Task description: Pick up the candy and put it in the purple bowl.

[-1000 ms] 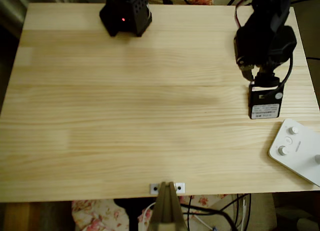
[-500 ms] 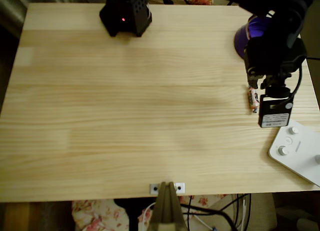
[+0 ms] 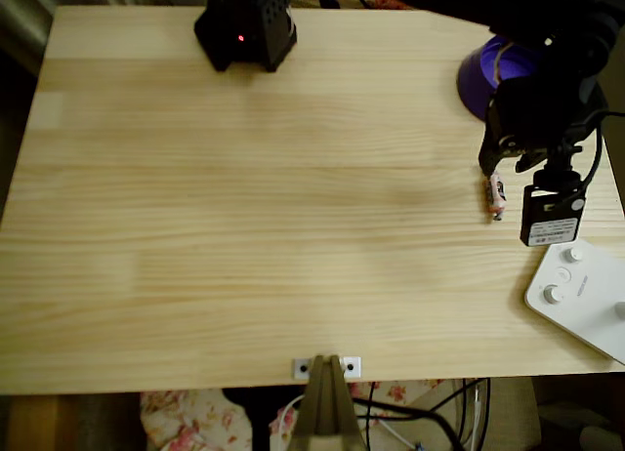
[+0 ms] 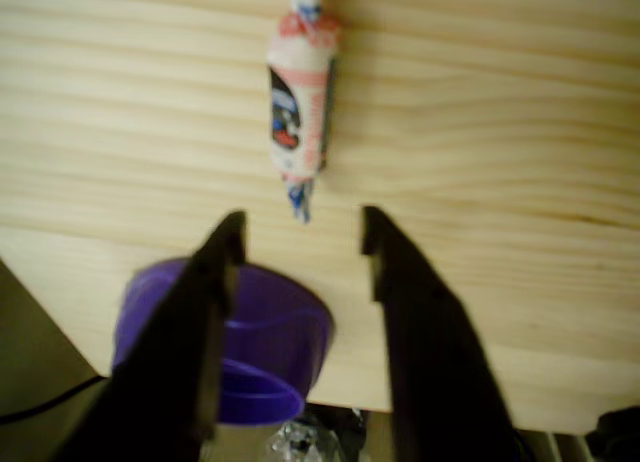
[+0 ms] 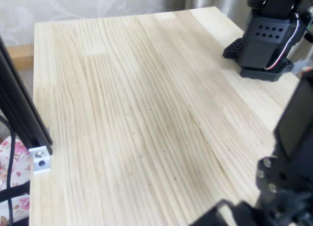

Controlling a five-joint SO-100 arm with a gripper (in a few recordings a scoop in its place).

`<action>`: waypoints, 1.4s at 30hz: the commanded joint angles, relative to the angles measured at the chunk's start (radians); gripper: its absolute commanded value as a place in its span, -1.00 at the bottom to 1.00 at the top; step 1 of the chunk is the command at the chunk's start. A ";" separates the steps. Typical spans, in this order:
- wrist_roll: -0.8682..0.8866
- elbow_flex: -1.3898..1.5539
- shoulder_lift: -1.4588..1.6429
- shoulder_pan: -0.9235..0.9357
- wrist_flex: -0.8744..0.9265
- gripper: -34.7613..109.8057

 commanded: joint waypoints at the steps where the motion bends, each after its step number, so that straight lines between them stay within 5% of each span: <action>1: -0.003 -0.107 0.048 -0.012 0.021 -0.22; 28: -0.012 -0.112 -0.028 -0.037 -0.143 -0.16; 42: 0.008 -0.193 -0.106 -0.040 -0.083 -0.10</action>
